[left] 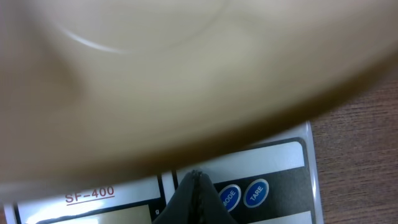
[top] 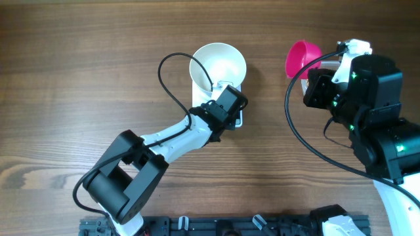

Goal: Scoop item into bowl and weigh 150g on scale

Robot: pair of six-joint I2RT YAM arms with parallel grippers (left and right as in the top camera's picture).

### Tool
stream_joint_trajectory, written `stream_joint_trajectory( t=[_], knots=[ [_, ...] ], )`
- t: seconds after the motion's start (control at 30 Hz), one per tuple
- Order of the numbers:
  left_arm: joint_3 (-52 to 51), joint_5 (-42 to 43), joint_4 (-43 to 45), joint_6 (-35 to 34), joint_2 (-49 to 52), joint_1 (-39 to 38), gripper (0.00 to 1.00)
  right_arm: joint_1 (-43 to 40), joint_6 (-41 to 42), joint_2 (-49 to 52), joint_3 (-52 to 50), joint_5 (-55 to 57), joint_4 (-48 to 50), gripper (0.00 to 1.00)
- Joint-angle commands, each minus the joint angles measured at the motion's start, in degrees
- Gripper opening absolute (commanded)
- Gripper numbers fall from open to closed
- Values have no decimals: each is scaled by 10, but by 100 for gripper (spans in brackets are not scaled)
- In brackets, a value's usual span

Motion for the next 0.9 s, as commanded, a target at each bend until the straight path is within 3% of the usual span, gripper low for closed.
stream_joint_trajectory(
  t=[0.0,0.87],
  knots=[
    [5,-5,-4,11,21,-1,4,-3,-11,3,13,-10,1,4],
    [5,8,-40,7,27,-3,4,-3,-9,3,13,-12,-6,4]
  ],
)
